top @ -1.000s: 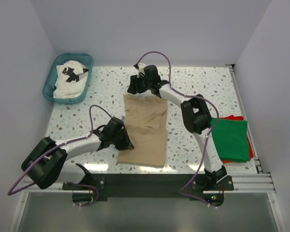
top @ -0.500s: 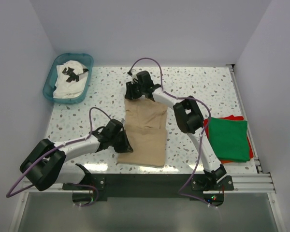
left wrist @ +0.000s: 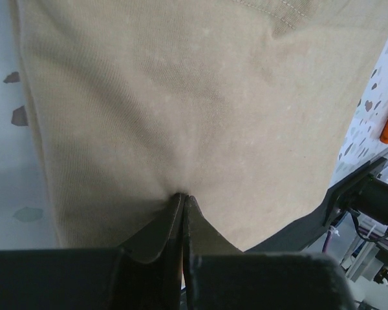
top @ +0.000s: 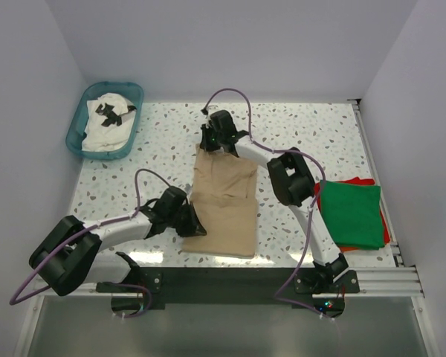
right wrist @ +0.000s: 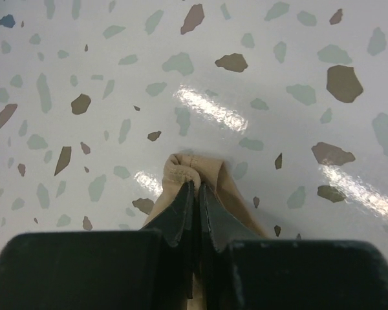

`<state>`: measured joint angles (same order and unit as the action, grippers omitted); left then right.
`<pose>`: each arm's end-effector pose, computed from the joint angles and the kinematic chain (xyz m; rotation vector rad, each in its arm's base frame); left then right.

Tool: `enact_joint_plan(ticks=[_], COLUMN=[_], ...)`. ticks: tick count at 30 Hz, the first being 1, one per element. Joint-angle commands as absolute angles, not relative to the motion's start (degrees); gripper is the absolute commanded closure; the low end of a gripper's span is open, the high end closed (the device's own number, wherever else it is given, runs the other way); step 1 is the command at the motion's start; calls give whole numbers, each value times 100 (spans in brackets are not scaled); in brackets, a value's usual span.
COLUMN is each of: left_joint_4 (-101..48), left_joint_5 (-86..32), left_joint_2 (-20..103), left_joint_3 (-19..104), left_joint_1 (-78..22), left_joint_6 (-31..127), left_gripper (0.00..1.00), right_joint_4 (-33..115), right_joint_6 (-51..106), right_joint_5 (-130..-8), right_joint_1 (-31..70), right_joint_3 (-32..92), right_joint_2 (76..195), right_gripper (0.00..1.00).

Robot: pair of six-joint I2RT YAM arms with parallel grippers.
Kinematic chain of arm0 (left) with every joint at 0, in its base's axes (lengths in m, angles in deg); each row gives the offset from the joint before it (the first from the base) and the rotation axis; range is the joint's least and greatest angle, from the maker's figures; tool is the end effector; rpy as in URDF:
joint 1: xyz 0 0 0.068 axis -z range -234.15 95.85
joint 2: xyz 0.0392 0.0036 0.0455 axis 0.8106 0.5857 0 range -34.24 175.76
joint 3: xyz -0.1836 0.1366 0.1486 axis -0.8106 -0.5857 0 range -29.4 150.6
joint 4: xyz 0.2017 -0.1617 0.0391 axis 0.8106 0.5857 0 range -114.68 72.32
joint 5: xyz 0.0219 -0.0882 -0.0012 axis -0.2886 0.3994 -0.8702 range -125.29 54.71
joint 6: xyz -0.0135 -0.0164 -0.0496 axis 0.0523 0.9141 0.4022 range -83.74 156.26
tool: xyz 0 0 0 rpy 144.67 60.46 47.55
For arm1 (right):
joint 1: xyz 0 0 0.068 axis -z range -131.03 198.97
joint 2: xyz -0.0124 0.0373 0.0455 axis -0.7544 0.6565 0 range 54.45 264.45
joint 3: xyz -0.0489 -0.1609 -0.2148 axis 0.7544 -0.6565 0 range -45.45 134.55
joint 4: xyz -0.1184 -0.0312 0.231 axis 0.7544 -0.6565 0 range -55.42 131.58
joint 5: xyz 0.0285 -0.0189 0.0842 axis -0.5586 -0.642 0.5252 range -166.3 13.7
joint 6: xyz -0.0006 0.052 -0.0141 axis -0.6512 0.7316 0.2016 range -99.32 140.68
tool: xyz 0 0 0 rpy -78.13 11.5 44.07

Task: Fold and stack the t-shirts
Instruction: Fold the tshirt

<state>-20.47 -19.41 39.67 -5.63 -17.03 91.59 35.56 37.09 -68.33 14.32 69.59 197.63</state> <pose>0.1640 -0.1364 0.1296 -0.3149 2.7482 -0.9084 0.4628 0.3259 0.1478 -0.4357 2.1938 0.6509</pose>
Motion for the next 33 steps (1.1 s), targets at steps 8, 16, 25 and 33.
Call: enact_joint_plan(ticks=[8,16,25,33], left_joint_4=[-2116,-2222,-2275,-2310], left_joint_5=[-1859,-1824,-1815,-1789], left_joint_2=[3976,3985,3985,3827], left_joint_3=[-980,-1103,-1121,-840], left_joint_1=[-1715,-1715,-1706,-1706], left_joint_6=[9242,9269,9269,9146], left_gripper=[95,95,95,86], right_joint_4=[4369,4589,4589,3880], right_joint_6=[4142,4169,4160,4195], right_joint_5=[-7840,-7955,-7999,-8087], right_joint_1=[1452,1478,1487,1723], right_joint_3=[6310,6292,6231,6011], right_joint_2=[18858,18779,18778,18041], right_gripper=[100,96,86,39])
